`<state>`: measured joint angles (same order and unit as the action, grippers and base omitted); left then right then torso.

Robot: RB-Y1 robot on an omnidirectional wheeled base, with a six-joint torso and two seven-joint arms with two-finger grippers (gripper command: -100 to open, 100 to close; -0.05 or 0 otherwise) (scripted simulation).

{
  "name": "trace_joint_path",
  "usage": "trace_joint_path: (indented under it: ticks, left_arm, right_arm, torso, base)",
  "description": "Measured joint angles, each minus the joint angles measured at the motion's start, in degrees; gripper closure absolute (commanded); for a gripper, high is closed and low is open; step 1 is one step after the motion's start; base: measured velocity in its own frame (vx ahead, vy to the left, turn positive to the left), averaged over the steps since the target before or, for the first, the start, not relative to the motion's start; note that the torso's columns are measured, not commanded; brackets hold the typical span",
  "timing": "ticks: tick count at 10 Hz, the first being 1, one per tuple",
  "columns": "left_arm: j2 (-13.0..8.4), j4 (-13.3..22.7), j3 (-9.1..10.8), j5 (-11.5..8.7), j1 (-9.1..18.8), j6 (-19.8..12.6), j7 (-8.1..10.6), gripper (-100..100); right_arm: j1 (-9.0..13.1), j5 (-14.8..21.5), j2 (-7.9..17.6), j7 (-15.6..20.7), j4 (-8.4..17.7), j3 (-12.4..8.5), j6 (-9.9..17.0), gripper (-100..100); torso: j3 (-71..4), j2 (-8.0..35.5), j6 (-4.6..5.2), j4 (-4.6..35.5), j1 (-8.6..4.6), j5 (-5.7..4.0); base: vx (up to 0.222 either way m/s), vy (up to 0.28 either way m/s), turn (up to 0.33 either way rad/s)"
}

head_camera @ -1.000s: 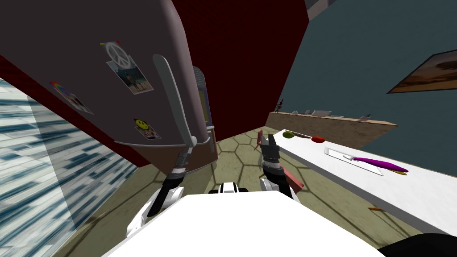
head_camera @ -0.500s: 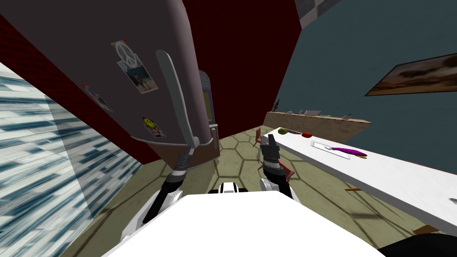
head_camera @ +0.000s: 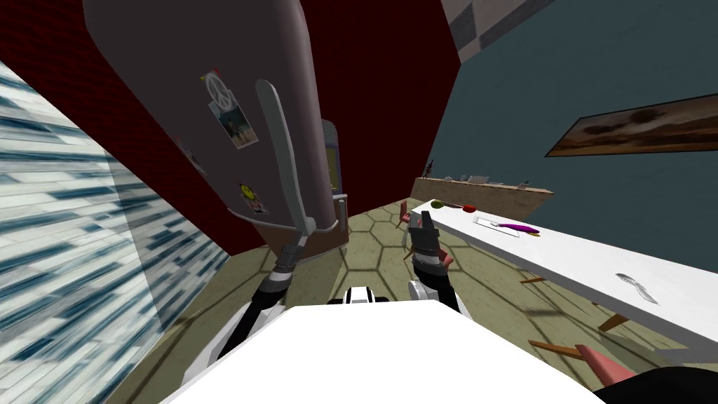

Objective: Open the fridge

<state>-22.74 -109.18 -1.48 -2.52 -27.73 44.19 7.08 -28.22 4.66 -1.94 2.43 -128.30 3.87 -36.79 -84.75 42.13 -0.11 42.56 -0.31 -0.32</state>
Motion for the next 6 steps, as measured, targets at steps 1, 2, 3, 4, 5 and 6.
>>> trace_joint_path:
  ticks: [1,2,3,4,5,6]
  left_arm:
    - [-0.63,-0.57,-0.71,0.37,-0.82,0.29,0.30,100]
    - [-1.78,-1.31,-1.89,0.98,-2.02,1.65,0.94,100]
    - [-2.32,-1.89,-2.80,1.48,-2.91,2.62,1.29,100]
    - [-2.98,-1.97,-3.79,2.05,-3.60,4.09,1.59,100]
    - [-4.15,-3.26,-4.93,2.71,-5.42,5.56,2.11,100]
    - [-5.23,-4.73,-6.45,3.61,-6.90,6.54,2.58,100]
  right_arm:
    - [0.00,0.00,0.01,0.00,-0.01,-0.01,0.00,0]
    - [0.00,0.00,0.02,0.00,-0.01,-0.02,0.00,0]
    - [0.00,0.00,0.01,0.00,0.00,-0.01,0.00,0]
    - [0.00,0.00,0.01,0.00,0.00,-0.01,0.00,0]
    - [0.00,0.00,0.02,0.00,0.00,-0.02,0.00,0]
    - [0.00,0.00,0.02,0.00,0.00,-0.02,0.00,0]
  torso:
    - [0.03,0.09,0.09,-0.11,0.15,0.07]
    - [0.20,0.30,0.03,-0.07,0.50,0.21]
    - [0.16,0.26,-0.05,0.01,0.60,0.23]
    - [0.16,0.25,-0.09,-0.05,0.71,0.28]
    - [0.14,0.28,-0.09,0.01,0.78,0.26]
    - [0.08,0.28,-0.05,0.09,0.70,0.19]
  base:
    - [-0.113,0.235,0.062]
    - [-0.095,0.199,-0.001]
    - [-0.107,0.205,0.048]
    - [-0.105,0.256,0.068]
    - [-0.103,0.275,0.084]
    - [-0.075,0.208,0.007]
